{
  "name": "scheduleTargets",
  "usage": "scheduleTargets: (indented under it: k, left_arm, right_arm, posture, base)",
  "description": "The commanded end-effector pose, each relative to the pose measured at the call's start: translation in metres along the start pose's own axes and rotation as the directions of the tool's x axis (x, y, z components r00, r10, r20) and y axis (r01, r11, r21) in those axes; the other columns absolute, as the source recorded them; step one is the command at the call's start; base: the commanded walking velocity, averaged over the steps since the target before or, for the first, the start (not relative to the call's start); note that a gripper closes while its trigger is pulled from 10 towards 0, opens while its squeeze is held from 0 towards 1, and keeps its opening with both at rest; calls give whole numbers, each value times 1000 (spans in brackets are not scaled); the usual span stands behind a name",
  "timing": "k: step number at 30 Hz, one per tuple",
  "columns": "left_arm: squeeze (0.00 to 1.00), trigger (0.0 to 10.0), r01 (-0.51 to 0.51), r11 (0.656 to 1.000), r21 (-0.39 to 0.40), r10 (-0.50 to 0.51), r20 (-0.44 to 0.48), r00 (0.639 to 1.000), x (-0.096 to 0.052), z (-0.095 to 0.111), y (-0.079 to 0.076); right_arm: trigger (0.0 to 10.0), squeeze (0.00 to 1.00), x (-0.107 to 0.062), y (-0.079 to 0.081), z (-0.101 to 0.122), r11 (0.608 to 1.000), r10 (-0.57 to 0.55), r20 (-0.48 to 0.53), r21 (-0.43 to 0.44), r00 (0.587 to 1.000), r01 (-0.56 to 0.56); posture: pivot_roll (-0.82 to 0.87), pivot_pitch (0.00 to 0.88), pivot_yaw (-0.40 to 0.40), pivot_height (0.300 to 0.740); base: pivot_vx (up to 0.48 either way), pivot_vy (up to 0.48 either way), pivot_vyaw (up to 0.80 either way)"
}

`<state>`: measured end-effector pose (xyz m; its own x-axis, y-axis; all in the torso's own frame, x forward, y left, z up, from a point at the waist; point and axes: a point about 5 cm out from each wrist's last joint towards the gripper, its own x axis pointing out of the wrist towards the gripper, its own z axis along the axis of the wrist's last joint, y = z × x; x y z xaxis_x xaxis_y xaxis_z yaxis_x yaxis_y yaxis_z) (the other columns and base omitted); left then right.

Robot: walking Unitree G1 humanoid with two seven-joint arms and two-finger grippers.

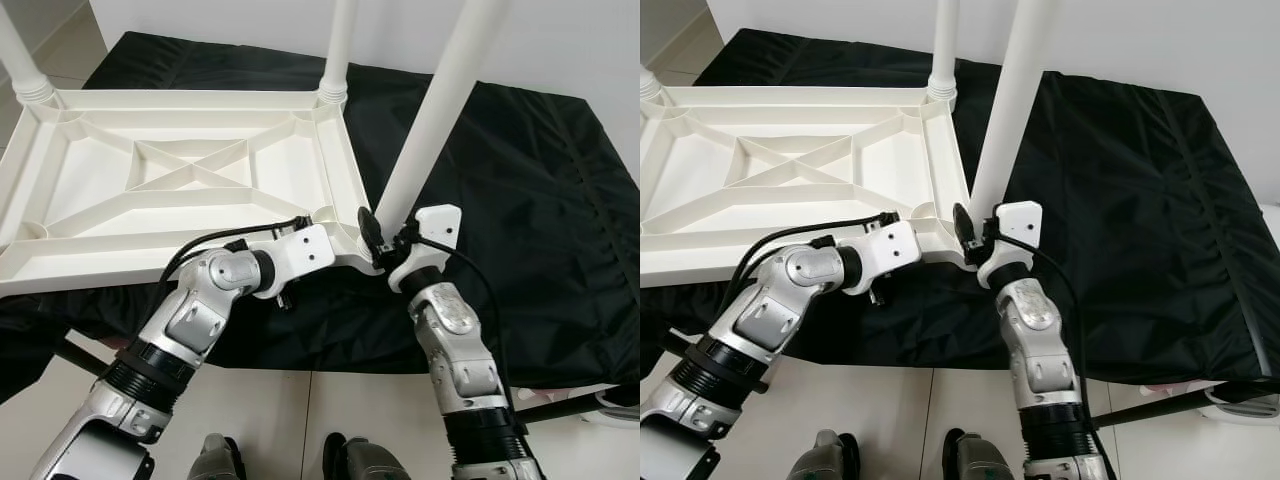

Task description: Building children table

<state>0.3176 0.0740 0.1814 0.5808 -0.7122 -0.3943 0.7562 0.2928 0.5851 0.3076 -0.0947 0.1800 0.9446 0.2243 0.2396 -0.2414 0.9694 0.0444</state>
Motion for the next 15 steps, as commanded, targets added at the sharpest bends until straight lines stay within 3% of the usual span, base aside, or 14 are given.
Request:
scheduleTargets:
  k: [1,11,12,13,15]
  left_arm:
    - [0,10000,3,999,50,-7,83,996,4,20,-5]
    - [0,10000,8,999,51,-12,86,996,4,21,-5]
    - [0,10000,7,999,52,-12,86,996,4,21,-6]
    - [0,10000,7,999,52,-12,86,996,4,21,-6]
    - [0,10000,8,999,53,-12,86,996,4,21,-6]
  right_arm:
    - [0,0,-1,12,-16,1000,0,-82,4,997,1]
    - [0,0,0,14,-15,999,-50,-80,-1,996,50]
    - [10000,0,-1,13,-14,999,-44,-69,6,997,44]
    - [10000,1000,-2,11,-13,999,-44,-61,6,997,45]
    - [10000,1000,-4,8,-11,999,-43,-49,10,998,44]
  posture:
    - [-19,174,-76,740]
    - [-21,176,-71,740]
    - [-23,177,-70,740]
    - [-25,177,-70,740]
    - [-26,176,-69,740]
  base:
    - [0,0,0]
    - [0,0,0]
    - [0,0,0]
    - [0,0,0]
    - [0,0,0]
